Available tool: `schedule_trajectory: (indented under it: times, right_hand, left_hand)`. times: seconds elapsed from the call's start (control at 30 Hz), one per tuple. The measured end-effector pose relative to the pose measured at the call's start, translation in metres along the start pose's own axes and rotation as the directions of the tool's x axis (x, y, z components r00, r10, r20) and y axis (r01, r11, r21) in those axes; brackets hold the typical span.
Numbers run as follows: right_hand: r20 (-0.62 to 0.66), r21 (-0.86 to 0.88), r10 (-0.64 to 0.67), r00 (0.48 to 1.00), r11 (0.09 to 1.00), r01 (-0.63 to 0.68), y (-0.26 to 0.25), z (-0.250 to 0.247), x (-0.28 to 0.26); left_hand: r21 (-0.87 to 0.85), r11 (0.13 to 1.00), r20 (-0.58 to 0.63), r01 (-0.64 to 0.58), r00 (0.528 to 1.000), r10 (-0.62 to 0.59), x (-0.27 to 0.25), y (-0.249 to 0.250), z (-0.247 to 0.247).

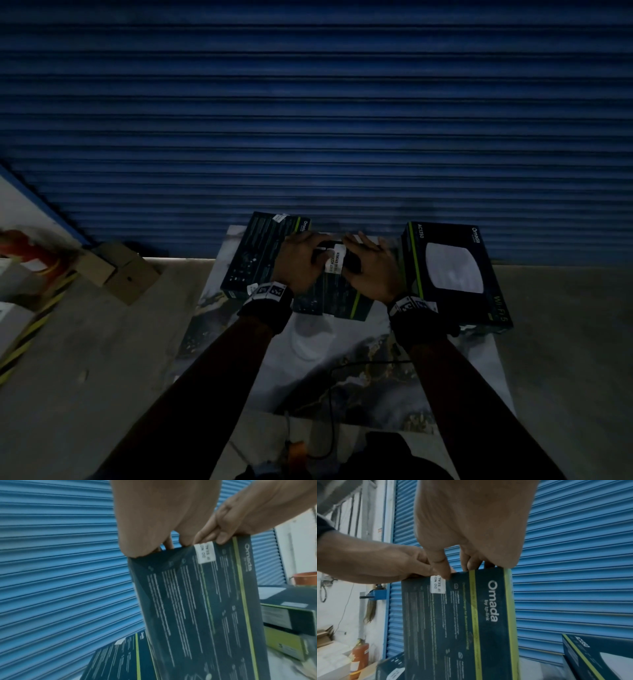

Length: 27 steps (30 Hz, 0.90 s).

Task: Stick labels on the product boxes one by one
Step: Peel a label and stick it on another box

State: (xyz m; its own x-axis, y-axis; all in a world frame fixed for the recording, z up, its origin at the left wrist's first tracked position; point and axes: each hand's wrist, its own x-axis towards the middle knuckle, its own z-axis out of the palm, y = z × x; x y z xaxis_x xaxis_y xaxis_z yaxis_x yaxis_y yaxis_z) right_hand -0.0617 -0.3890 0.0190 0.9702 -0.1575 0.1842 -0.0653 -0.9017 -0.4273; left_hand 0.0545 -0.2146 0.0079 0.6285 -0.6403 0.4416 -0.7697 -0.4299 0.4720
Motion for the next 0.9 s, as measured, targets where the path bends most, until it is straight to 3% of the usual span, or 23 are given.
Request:
schedule_trajectory:
  times: [0.17, 0.33, 0.5, 0.67, 0.9]
  right_hand:
    - [-0.03, -0.028, -0.037, 0.999, 0.999, 0.036, -0.001, 0.003, -0.007]
    - [-0.034, -0.049, -0.053, 0.998, 0.997, 0.052, 0.001, 0.005, -0.009]
    - [-0.01, -0.076, -0.056, 0.998, 0.996, 0.056, 0.003, 0.007, -0.008]
    - [0.026, -0.091, -0.018, 1.0, 0.996, 0.021, 0.002, 0.005, -0.004]
    - [-0.038, -0.14, -0.04, 0.998, 0.99, 0.034, -0.001, 0.012, -0.003]
  left_hand:
    - [0.166, 0.986, 0.034, -0.008, 0.999, 0.003, -0.012, 0.003, 0.003]
    - [0.207, 0.974, -0.025, -0.097, 0.994, 0.104, -0.018, 0.004, 0.002]
    - [0.329, 0.931, 0.051, -0.158, 0.987, 0.15, -0.021, -0.004, 0.004]
    - [0.339, 0.93, 0.151, -0.141, 0.984, 0.094, -0.018, 0.0, 0.002]
    - [0.37, 0.925, 0.216, -0.092, 0.976, 0.011, -0.02, 0.001, 0.001]
